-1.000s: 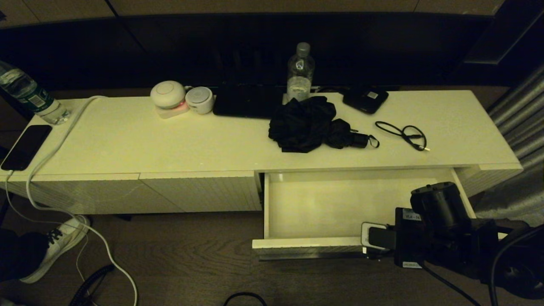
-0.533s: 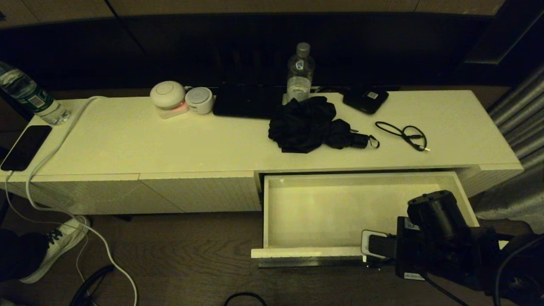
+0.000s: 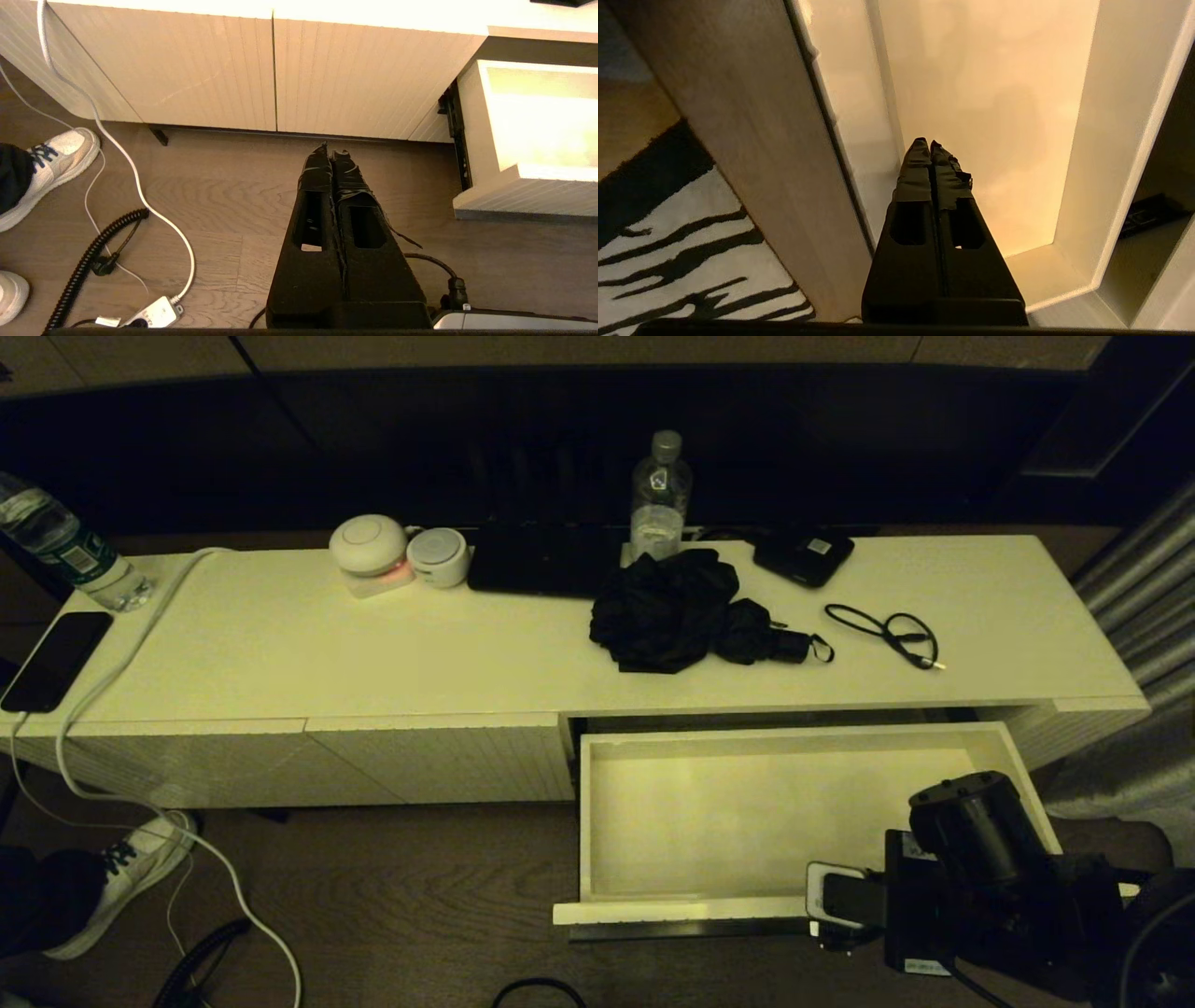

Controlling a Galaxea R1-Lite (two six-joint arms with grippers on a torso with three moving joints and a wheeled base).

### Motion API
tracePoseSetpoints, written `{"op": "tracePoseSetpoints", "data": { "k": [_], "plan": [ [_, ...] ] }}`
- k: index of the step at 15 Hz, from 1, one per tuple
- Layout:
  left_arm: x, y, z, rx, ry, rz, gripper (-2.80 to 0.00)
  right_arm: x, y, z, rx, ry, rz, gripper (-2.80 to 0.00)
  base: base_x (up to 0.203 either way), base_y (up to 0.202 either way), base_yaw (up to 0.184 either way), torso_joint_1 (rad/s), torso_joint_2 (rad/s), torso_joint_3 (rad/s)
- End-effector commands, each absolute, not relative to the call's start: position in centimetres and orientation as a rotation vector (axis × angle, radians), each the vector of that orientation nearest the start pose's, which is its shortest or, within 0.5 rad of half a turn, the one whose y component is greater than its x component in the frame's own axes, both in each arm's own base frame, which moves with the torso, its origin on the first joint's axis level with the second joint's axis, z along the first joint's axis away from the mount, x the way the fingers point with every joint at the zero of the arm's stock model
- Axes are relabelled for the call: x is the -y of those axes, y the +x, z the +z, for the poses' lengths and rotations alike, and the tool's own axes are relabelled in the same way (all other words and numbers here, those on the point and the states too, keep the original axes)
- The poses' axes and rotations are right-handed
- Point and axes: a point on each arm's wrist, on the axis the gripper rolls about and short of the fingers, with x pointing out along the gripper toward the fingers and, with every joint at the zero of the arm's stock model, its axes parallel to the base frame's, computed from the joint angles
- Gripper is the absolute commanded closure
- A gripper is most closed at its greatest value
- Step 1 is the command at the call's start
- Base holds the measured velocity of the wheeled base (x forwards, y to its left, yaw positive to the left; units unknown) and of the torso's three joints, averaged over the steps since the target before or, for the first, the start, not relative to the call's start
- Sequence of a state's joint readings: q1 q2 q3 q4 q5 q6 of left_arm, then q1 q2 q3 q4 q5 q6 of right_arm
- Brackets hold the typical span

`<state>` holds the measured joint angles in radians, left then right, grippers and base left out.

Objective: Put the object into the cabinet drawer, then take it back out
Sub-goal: Open the drawer, then put the umbrella in the drawer

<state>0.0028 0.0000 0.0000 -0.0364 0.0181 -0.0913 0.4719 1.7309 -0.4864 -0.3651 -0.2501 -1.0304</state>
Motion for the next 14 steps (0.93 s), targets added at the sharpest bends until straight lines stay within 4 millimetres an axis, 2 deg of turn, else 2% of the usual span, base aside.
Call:
{"op": "tracePoseSetpoints", "data": {
  "k": [1,3,5,11,12,14],
  "plan": [
    [0.0,-2.3,7.9,0.039,-0.092,0.020,0.00,-10.8,22.5,8.5,-0.615,-1.271,0.606,0.00,0.000,0.000,0.000,0.000,0.00,0.000],
    [0.0,-2.3,7.9,0.039,-0.092,0.020,0.00,-11.0,23.4,10.1,-0.557,-1.254,0.561,0.00,0.000,0.000,0.000,0.000,0.00,0.000],
    [0.0,-2.3,7.9,0.039,-0.092,0.020,0.00,-10.9,23.4,12.3,-0.480,-1.235,0.513,0.00,0.000,0.000,0.000,0.000,0.00,0.000],
    [0.0,-2.3,7.9,0.039,-0.092,0.020,0.00,-9.8,21.0,19.1,-0.276,-1.253,0.377,0.00,0.000,0.000,0.000,0.000,0.00,0.000],
    [0.0,-2.3,7.9,0.039,-0.092,0.020,0.00,-10.1,20.8,19.6,-0.249,-1.258,0.377,-2.80,0.000,0.000,0.000,0.000,0.00,0.000],
    [0.0,-2.3,7.9,0.039,-0.092,0.020,0.00,-11.2,21.1,20.4,-0.223,-1.268,0.357,-2.80,0.000,0.000,0.000,0.000,0.00,0.000]
  ]
}}
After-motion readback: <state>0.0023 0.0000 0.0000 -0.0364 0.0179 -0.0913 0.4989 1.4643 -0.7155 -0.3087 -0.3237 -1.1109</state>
